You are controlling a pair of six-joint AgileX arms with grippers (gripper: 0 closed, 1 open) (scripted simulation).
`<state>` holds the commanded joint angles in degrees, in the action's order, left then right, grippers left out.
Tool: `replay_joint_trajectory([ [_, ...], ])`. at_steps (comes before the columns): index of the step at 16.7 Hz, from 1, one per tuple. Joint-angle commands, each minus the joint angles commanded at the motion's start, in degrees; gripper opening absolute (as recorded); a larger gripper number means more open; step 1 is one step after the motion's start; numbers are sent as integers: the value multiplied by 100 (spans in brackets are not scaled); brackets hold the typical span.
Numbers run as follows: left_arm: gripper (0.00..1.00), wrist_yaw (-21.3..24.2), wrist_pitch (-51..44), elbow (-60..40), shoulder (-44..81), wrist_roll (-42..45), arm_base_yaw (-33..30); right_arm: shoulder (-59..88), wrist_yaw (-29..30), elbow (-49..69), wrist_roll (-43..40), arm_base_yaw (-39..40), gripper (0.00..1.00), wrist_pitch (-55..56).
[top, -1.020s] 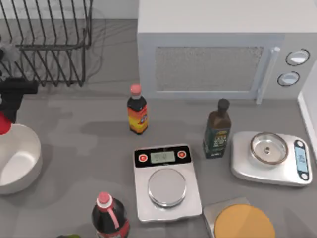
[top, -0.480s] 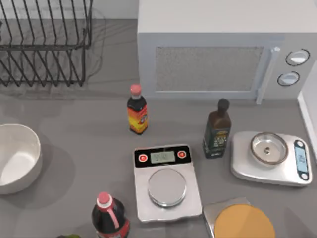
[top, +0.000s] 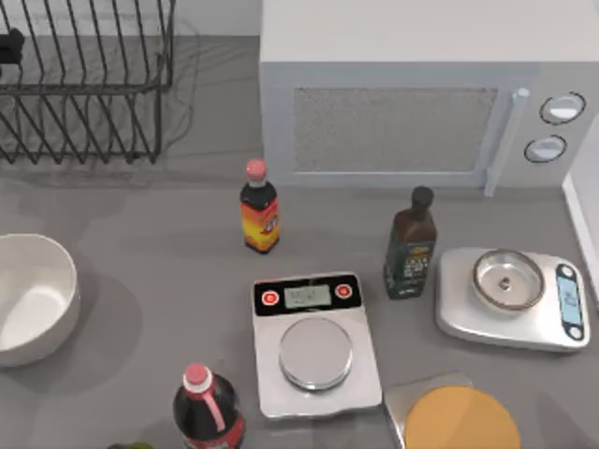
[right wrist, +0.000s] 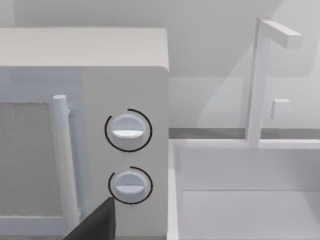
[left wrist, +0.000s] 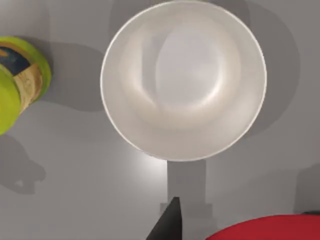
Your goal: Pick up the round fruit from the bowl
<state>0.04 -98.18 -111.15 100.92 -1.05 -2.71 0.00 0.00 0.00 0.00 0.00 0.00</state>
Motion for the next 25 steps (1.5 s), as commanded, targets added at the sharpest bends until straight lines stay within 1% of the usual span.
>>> replay_joint_trajectory([
  [3,0,3,292,-217,608,-738,-739,0,0,0,0,0,100,0],
  [7,0,7,844,-508,1545,-2135,-2132,0,0,0,0,0,100,0],
  [10,0,9,1166,-619,1992,-2694,-2690,0,0,0,0,0,100,0],
  [17,0,7,1203,-524,2019,-2678,-2755,0,0,0,0,0,100,0],
  [21,0,-35,1374,297,1881,-2236,-2819,0,0,0,0,0,100,0],
  [25,0,-39,2356,1285,1901,-2133,-2850,0,0,0,0,0,100,0],
])
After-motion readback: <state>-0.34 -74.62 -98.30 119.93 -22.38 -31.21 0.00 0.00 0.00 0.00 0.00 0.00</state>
